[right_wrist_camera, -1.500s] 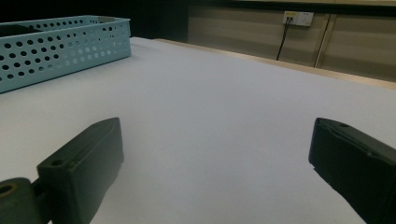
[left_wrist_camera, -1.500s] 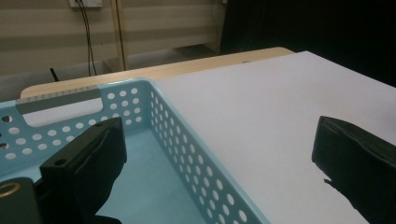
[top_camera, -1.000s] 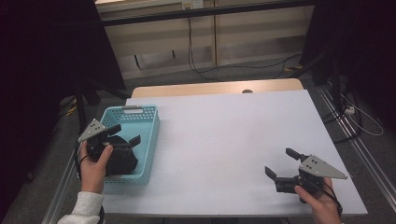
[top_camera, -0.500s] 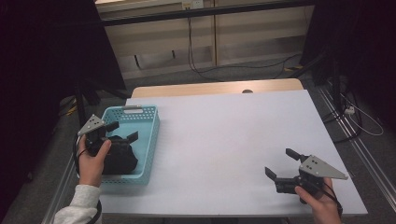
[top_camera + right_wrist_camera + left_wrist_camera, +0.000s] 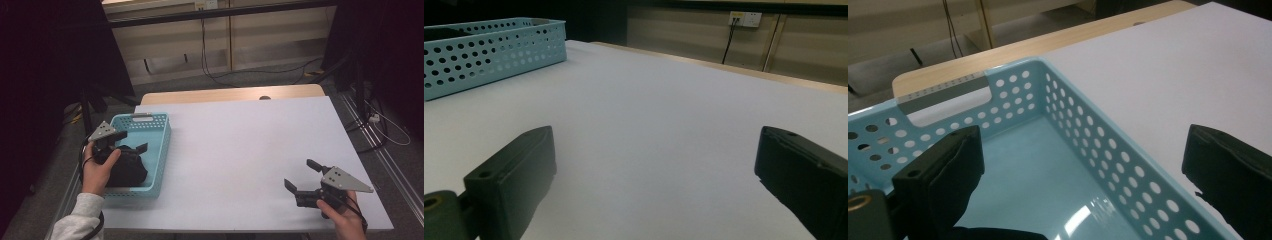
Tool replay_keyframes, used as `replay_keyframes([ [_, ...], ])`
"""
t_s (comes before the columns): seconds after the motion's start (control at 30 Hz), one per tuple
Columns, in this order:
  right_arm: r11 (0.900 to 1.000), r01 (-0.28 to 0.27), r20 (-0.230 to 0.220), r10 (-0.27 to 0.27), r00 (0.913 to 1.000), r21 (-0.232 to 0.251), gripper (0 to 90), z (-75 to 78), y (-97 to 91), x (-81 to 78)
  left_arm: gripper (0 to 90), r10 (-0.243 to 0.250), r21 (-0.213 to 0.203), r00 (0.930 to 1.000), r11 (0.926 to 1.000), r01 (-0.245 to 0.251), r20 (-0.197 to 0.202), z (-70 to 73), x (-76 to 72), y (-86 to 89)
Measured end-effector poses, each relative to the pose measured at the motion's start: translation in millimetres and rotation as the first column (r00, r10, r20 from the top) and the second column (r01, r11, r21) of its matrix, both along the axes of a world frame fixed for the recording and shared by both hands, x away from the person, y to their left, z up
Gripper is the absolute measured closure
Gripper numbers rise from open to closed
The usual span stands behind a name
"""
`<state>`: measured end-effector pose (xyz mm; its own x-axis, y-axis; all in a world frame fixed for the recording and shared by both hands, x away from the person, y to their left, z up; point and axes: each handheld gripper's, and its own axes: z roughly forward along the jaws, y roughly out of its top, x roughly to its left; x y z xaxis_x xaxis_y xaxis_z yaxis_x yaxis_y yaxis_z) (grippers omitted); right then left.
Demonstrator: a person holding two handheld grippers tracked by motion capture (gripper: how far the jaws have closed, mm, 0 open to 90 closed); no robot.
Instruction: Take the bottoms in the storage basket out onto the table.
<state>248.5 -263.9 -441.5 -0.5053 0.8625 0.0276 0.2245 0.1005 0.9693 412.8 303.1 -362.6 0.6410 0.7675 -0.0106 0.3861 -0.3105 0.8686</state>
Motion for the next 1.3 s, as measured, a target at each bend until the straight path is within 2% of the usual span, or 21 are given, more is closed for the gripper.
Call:
replay_keyframes([
  [0.2, 1.0000, 0.001, -0.002, -0.001, 1.0000, -0.001, 2.5, -0.1, -0.3, -0.3, 3.3, 0.011, 0.023, 0.9998, 0.9997, -0.010, -0.018, -1.0, 4.0, 7.0],
  [0.33, 1.0000, 0.003, -0.001, -0.003, 1.0000, 0.001, 2.5, 0.1, -0.5, -0.7, 3.3, 0.031, 0.019, 0.9989, 0.9994, -0.030, -0.035, -4.5, 5.8, 14.6],
  [0.77, 1.0000, 0.007, -0.006, -0.007, 1.0000, 0.003, 2.5, -0.3, -1.1, -1.0, 3.7, 0.064, 0.088, 0.9938, 0.9946, -0.056, -0.091, -15.7, 11.8, 32.1],
  [1.07, 1.0000, 0.001, -0.007, -0.001, 1.0000, 0.000, 2.5, -0.3, -0.5, -1.4, 4.2, 0.067, 0.162, 0.9844, 0.9860, -0.040, -0.163, -27.6, 19.0, 32.3],
  [1.23, 1.0000, -0.002, -0.011, 0.002, 0.9999, 0.000, 2.5, -0.5, -0.3, -1.5, 4.2, 0.075, 0.187, 0.9753, 0.9816, -0.036, -0.208, -34.3, 23.4, 31.6],
  [1.27, 1.0000, -0.004, -0.011, 0.004, 0.9999, 0.001, 2.5, -0.4, -0.1, -1.6, 4.3, 0.076, 0.203, 0.9711, 0.9789, -0.029, -0.226, -37.1, 24.8, 31.4],
  [1.3, 1.0000, -0.004, -0.011, 0.004, 0.9999, 0.002, 2.5, -0.4, 0.0, -1.7, 4.3, 0.076, 0.203, 0.9711, 0.9789, -0.029, -0.226, -37.1, 24.8, 31.4],
])
